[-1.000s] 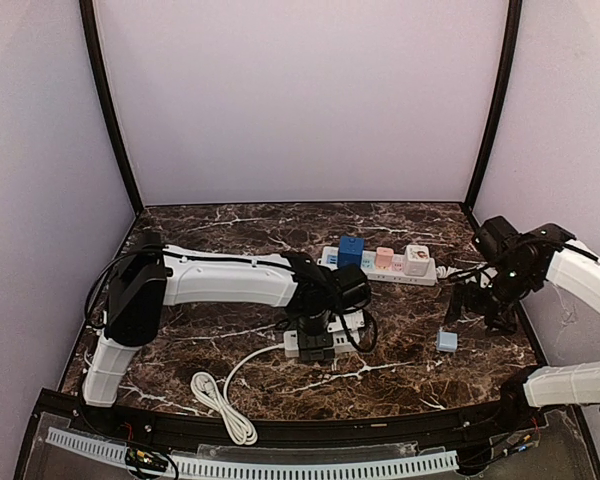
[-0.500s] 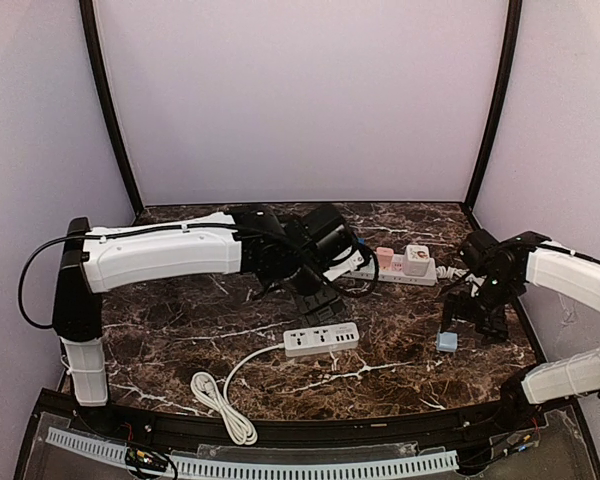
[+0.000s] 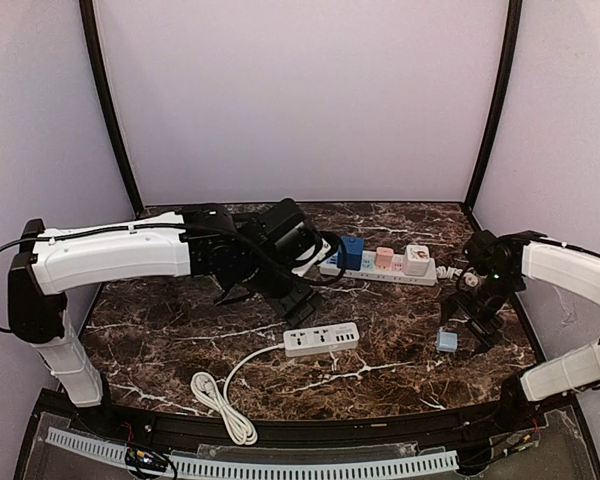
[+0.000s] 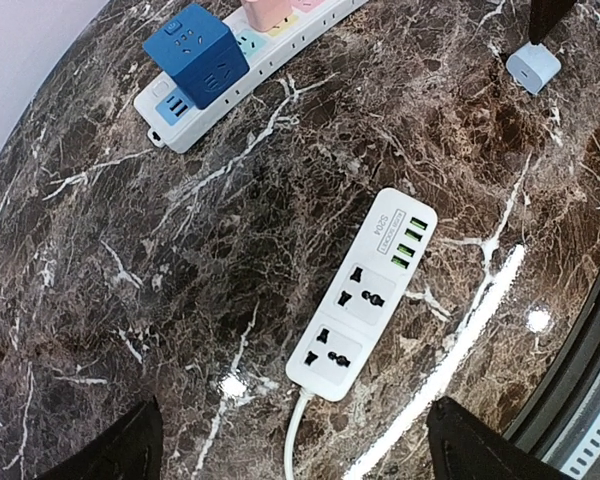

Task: Insert the plug

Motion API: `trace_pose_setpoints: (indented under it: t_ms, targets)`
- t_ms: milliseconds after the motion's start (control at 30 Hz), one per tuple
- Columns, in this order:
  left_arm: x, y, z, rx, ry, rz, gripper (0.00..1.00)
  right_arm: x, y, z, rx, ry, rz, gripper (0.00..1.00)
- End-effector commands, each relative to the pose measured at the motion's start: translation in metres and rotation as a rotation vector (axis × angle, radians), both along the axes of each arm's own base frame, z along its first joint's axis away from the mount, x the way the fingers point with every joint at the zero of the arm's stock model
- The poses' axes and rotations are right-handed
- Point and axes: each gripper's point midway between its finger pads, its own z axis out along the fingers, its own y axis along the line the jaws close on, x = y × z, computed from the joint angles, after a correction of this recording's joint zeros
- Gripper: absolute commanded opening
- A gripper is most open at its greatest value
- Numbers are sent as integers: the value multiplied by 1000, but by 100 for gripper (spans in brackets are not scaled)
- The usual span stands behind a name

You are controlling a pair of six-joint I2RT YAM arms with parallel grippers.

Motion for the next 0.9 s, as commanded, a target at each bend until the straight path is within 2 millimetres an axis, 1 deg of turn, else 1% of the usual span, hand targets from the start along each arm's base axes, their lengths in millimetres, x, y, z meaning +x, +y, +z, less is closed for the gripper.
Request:
trace_pose_setpoints:
  t_ms: [0, 133, 267, 400, 633, 700, 867]
  targets:
    - [-12, 8, 18, -107, 39, 58, 91, -3, 2, 4, 90, 1, -287, 95]
    - [-19, 13, 19, -133, 61, 71, 91, 5, 0, 10, 122, -56, -441, 90]
    - [-24, 20, 20, -143, 67, 73, 90, 10, -3, 8, 130, -65, -544, 86]
    - [-28, 23, 25, -164, 72, 64, 90, 12, 0, -5, 148, -44, -596, 83]
    - [-36, 21, 21, -181, 105, 27, 90, 15, -2, -22, 146, -1, -628, 81]
    - [-37, 20, 21, -180, 109, 16, 90, 14, 0, -28, 168, 11, -643, 77]
    - [-39, 22, 21, -168, 108, 0, 90, 9, 0, -44, 197, 44, -692, 73]
